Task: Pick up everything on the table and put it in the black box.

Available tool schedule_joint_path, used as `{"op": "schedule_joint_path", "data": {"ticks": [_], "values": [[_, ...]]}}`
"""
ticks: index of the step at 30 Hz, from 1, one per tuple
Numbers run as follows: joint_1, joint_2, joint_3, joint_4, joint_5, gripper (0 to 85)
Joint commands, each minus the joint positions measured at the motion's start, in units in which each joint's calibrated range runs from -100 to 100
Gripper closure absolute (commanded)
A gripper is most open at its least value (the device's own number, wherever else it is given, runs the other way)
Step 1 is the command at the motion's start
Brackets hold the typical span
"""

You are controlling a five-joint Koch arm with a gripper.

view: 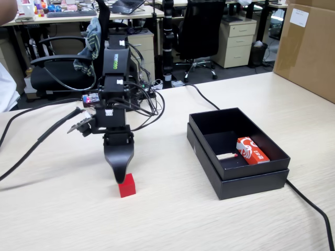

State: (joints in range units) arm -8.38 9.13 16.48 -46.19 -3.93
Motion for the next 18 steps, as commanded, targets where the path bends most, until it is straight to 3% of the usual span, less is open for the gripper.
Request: {"op": "schedule_joint_path", "data": {"ticks": [1, 18], "values": [[0.0, 0.5, 5.3, -0.5, -0.8, 37.8], [1.0, 7.6, 9.0, -0.5, -2.0, 38.0]]}}
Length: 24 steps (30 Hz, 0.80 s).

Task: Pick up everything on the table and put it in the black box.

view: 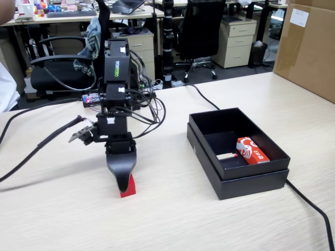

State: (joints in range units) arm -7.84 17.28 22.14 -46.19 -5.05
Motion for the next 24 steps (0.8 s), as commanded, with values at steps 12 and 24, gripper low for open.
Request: {"op": "schedule_joint_path", "data": {"ticks": [12, 24], "values": [[0.5, 0.2, 2.8, -1.2, -2.2, 51.3], [0.3, 0.2, 3.0, -1.5, -2.1, 84.6]]}}
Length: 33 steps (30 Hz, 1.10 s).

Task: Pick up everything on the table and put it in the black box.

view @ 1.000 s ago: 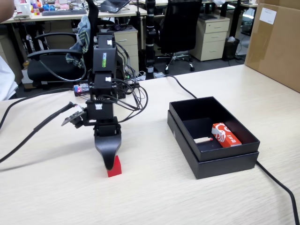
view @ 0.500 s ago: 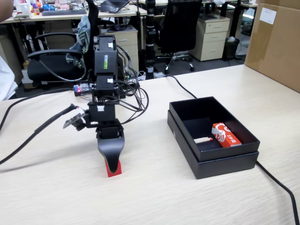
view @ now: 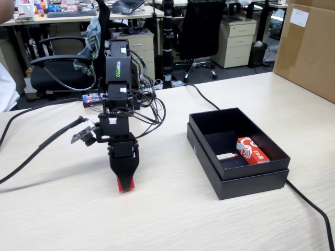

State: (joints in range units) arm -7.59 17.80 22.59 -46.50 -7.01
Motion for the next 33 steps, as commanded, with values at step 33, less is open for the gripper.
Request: {"op": "schedule_joint_path", "data": {"ticks": [33], "values": [[8.2, -54.0, -10.0, -7.7, 3.9, 84.6]]}}
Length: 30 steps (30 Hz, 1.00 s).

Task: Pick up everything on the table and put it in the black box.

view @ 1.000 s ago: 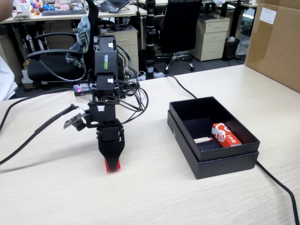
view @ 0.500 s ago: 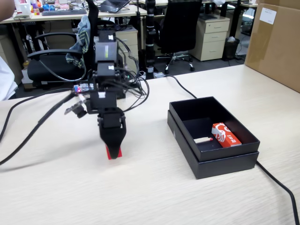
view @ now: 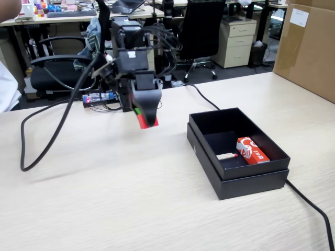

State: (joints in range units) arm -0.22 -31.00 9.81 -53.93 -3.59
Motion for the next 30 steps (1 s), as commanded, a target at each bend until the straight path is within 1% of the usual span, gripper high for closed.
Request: {"op": "schedule_joint_path", "data": {"ticks": [1, 3, 5, 9, 10, 12, 13, 16, 18, 19, 30], "values": [[2.1, -7.1, 2.7, -0.2, 1.0, 84.6], [4.0, -8.5, 2.6, -0.3, 1.7, 84.7], [7.0, -9.2, 3.3, -0.3, 3.0, 84.6], [10.8, -8.8, 4.3, -0.2, 4.8, 84.6], [12.6, -6.9, 5.8, -0.2, 5.6, 84.6], [13.7, -5.0, 7.3, -0.2, 6.1, 84.6], [15.3, 1.0, 11.2, -0.2, 6.7, 84.6], [16.4, 9.6, 14.9, -0.2, 7.8, 84.6], [16.8, 21.7, 16.9, 0.0, 8.8, 84.6], [16.8, 25.1, 17.1, 0.3, 8.8, 84.5], [16.5, 36.5, 16.8, 0.4, 8.8, 84.5]]}}
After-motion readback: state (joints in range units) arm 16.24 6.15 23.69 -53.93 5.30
